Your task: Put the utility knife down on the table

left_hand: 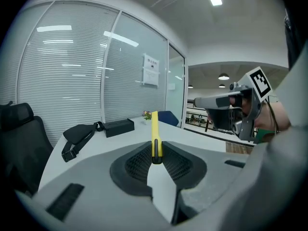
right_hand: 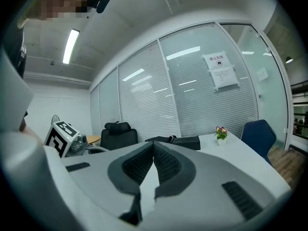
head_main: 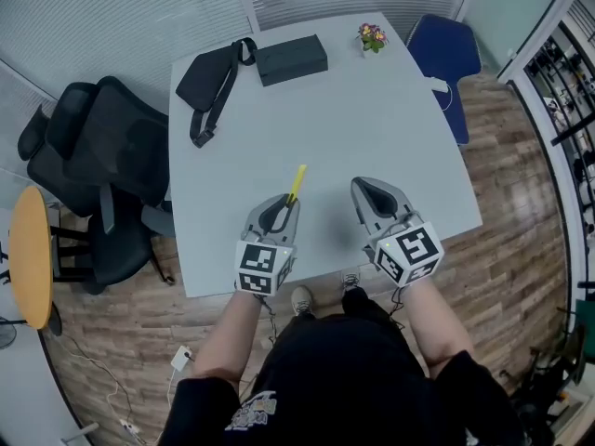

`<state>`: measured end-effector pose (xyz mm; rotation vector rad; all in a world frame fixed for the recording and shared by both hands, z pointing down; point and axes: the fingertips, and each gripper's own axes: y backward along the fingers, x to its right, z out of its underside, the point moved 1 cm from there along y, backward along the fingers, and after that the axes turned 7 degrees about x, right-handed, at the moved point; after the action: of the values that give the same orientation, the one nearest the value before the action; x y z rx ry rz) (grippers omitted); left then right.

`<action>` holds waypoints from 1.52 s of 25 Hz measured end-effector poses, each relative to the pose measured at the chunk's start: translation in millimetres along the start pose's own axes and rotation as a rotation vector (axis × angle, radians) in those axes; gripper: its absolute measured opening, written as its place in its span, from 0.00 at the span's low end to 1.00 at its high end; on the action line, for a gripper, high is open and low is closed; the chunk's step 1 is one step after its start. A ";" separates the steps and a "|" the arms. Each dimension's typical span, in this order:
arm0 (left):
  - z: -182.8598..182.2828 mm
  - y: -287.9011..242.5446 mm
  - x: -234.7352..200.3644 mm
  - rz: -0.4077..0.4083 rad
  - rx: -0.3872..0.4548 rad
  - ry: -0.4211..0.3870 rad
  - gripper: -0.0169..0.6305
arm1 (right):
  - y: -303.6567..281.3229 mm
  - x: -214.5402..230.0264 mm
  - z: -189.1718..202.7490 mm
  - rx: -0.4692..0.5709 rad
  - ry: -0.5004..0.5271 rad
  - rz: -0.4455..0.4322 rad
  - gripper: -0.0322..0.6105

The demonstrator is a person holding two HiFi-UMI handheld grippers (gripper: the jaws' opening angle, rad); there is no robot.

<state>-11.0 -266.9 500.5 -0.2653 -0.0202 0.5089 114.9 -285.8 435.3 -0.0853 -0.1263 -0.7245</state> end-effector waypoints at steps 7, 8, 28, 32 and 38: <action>51.7 -24.3 -9.0 -0.017 -0.136 0.001 0.13 | -13.8 8.0 19.5 -0.043 -0.023 -0.026 0.06; 60.1 -27.6 -10.1 -0.019 -0.157 0.003 0.13 | -15.3 9.0 22.7 -0.050 -0.025 -0.030 0.06; 193.3 -57.9 -29.5 -0.038 -0.512 0.009 0.13 | -35.5 20.5 73.1 -0.161 -0.086 -0.073 0.06; 202.5 -60.9 -28.9 -0.032 -0.544 0.008 0.13 | -35.9 23.5 82.6 -0.179 -0.099 -0.069 0.06; 210.6 -65.1 -26.4 -0.016 -0.576 -0.001 0.13 | -35.5 27.8 92.5 -0.195 -0.122 -0.061 0.06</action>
<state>-20.7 -282.5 721.8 -0.8269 -0.1717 0.4791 104.0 -319.3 532.0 -0.3134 -0.1749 -0.7912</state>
